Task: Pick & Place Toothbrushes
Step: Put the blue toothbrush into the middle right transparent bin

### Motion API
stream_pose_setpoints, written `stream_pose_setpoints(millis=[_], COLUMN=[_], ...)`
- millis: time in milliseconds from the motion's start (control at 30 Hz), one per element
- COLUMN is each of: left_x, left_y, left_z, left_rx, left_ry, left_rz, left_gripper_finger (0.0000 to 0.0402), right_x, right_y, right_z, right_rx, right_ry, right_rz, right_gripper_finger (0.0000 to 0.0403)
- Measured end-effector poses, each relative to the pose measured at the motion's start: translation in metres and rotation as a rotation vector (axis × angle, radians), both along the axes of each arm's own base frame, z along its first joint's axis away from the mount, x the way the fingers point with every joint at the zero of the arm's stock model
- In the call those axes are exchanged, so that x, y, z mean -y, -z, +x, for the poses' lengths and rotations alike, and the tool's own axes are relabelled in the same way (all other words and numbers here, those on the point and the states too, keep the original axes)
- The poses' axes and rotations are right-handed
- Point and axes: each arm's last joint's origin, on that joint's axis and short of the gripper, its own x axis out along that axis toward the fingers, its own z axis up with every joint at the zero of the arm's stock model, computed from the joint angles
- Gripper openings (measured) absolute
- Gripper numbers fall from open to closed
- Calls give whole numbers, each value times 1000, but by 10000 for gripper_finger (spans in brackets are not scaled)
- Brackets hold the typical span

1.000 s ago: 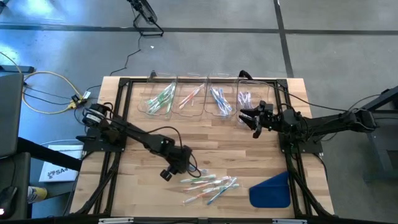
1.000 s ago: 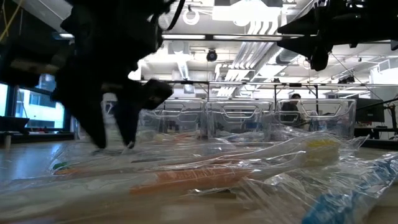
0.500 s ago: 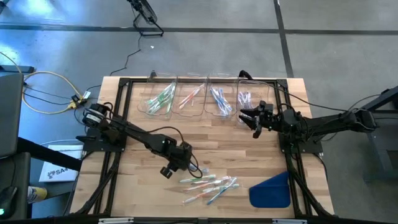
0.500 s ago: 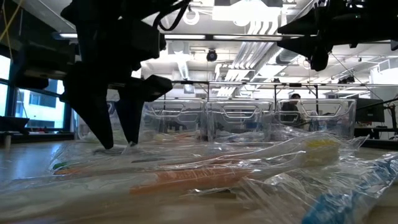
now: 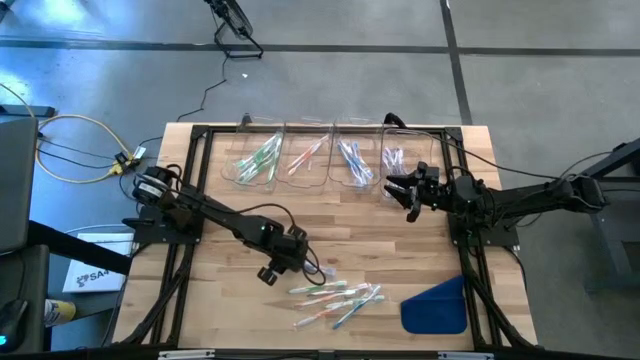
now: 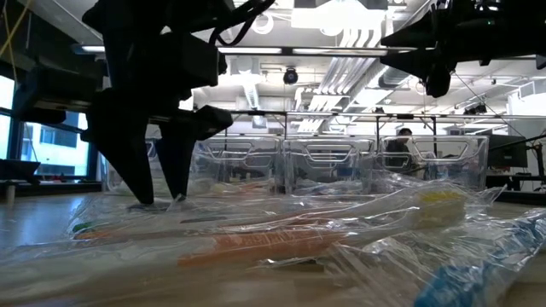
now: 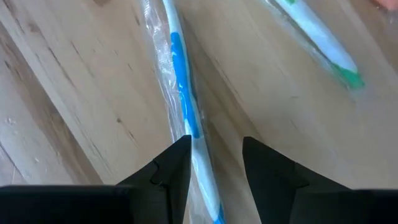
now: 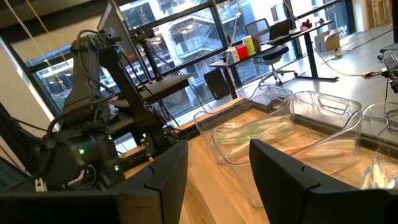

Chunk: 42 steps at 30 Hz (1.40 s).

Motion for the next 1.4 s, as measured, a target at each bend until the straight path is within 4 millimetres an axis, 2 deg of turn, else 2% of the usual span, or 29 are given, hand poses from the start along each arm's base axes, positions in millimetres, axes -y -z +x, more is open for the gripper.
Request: stream_pose_setpoints(millis=[400,600,733,867,1033,1233,1400], left_x=[-2,-1,-1,-3,-10,-28,-49], left_y=[8,22,23,21,21,22,19], left_z=[0,1,1,1,3,9,15], left_rx=[-33,-94,-94,-90,-100,-89,-64], left_ry=[-41,-36,-33,-30,-46,-57,-65], left_rz=[51,55,50,44,17,20,27], left_gripper_finger=[140,138,115,70,16,24,12], right_x=[0,0,0,0,0,0,0], right_y=[0,0,0,0,0,0,0], right_z=[0,0,0,0,0,0,0], right_rx=[1,1,1,1,1,1,1], right_ry=[0,0,0,1,1,1,0], right_rz=[4,4,4,4,4,3,3], right_gripper_finger=[165,165,165,165,165,165,165])
